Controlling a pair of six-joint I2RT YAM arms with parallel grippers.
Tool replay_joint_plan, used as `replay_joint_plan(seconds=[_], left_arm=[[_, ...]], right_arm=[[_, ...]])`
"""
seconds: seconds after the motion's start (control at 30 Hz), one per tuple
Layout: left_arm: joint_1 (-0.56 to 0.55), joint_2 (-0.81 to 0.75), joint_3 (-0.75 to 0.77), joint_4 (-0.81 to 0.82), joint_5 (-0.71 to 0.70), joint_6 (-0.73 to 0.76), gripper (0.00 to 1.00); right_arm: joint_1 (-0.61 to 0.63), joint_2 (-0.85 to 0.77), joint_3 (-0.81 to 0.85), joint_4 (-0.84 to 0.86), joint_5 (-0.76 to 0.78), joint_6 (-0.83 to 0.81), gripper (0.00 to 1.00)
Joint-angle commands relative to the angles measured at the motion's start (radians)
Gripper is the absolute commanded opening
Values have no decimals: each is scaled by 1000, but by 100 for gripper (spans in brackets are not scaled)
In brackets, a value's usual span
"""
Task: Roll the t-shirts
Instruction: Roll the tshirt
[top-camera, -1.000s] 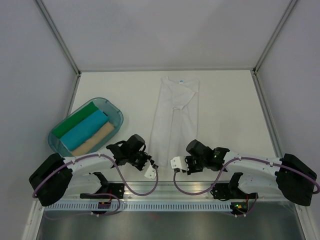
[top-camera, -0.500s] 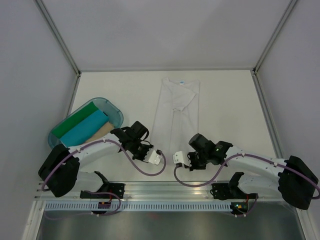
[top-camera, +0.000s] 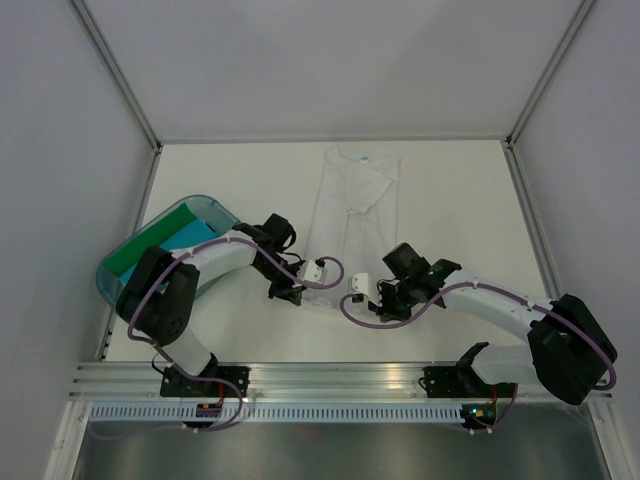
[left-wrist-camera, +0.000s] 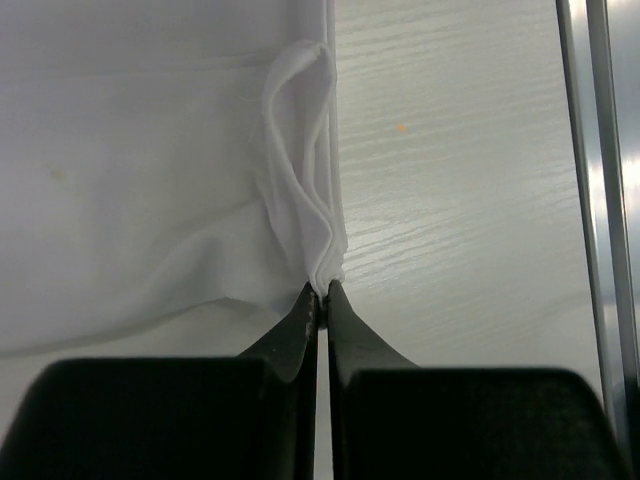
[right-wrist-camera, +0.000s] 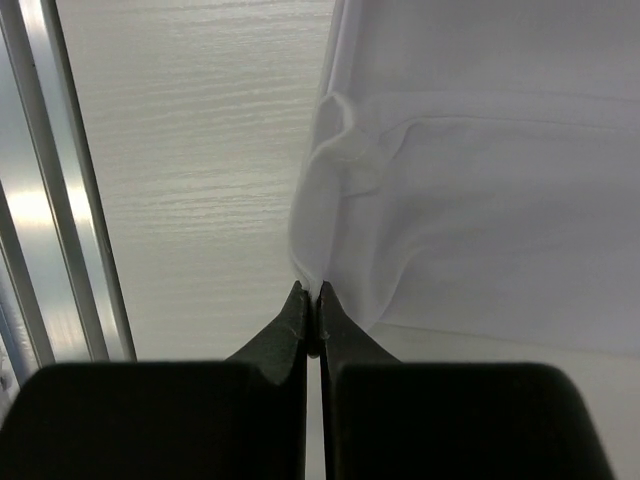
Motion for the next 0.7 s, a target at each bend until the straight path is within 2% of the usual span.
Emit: replay_joint_plan(seconds=[0.0,0.17,0.3,0.43,0.6,0.67], left_arm=[[13,37,114,-39,87,-16,2],[36,92,184,-112,98,-16,2],[33,56,112,-120,89,22,2],[13,71,116,-120,109,-80,2],[4,66,138,-120,149,-218,2],[2,42,126,-118,166,-223,3]], right_arm=[[-37,34,38,-6,-30,22,0],[-90,75,80,2,-71,52,1],[-90,96,83,-47,-58,-17,0],[-85,73,49,-40,-63,-36,0],[-77,43,86,-78,-85,-33,0],[-77,54,91,-127,-70,-118,0]])
